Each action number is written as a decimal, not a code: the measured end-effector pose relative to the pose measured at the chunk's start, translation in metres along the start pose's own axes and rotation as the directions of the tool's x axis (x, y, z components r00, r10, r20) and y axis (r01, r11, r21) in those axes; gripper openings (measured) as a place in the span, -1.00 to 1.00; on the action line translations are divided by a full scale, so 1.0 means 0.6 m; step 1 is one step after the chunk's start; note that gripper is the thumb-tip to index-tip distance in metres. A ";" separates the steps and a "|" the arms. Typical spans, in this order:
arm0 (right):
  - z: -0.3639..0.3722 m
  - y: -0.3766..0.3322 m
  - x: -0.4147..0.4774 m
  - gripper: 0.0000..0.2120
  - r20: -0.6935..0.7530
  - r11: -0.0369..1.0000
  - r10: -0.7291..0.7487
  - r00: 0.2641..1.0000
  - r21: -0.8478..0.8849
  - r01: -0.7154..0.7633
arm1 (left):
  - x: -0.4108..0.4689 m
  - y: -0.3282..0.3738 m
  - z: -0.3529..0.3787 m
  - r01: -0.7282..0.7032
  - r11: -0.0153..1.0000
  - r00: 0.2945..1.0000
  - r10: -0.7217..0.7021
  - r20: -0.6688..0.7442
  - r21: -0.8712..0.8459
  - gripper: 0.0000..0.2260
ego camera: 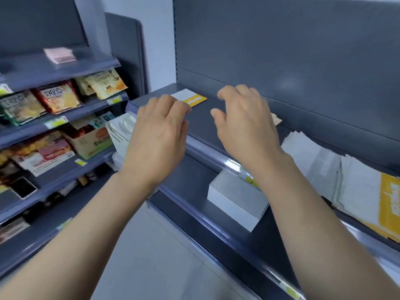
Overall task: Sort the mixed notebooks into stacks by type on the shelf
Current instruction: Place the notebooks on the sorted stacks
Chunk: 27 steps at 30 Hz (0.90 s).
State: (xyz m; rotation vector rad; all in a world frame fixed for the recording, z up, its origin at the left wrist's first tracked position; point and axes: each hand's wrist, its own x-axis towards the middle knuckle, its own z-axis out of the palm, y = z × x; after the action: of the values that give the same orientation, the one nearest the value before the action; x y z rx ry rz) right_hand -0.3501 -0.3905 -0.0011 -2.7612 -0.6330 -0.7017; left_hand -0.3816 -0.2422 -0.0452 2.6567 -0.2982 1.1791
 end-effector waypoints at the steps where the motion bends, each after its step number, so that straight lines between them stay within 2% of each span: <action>1: 0.013 -0.013 0.012 -0.77 0.003 1.000 -0.008 1.000 0.013 0.008 | -0.001 -0.018 0.000 0.019 1.000 1.000 -0.018 -0.006 0.014 -0.80; 5: 0.073 -0.051 0.064 -0.76 0.025 0.997 -0.043 0.999 0.060 0.042 | 0.003 -0.087 0.012 0.076 0.995 0.997 -0.075 -0.018 0.057 -0.83; 12: 0.179 -0.064 0.191 -0.74 0.055 0.989 -0.070 0.996 0.137 0.062 | 0.052 -0.208 0.081 0.118 0.983 0.991 -0.125 0.043 0.140 -0.83; 18: 0.255 -0.023 0.330 -0.78 0.076 0.985 0.018 0.997 0.171 -0.031 | 0.164 -0.300 0.179 0.093 0.987 0.988 -0.108 0.112 0.129 -0.75; 21: 0.281 0.007 0.389 -0.77 0.079 0.988 0.066 0.995 0.137 -0.076 | 0.209 -0.340 0.240 0.106 0.989 0.982 -0.120 0.146 0.099 -0.78; 27: 0.326 0.060 0.447 -0.80 0.116 0.977 0.195 0.974 0.065 -0.203 | 0.252 -0.392 0.369 0.241 0.970 0.907 -0.240 0.346 0.042 -0.74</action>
State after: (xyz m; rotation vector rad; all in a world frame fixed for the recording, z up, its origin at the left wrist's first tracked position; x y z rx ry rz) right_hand -0.0427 -0.2669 -0.0400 -2.7557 -0.3858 -0.4754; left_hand -0.0627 -0.0935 -0.1043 2.7918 -0.0222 0.6297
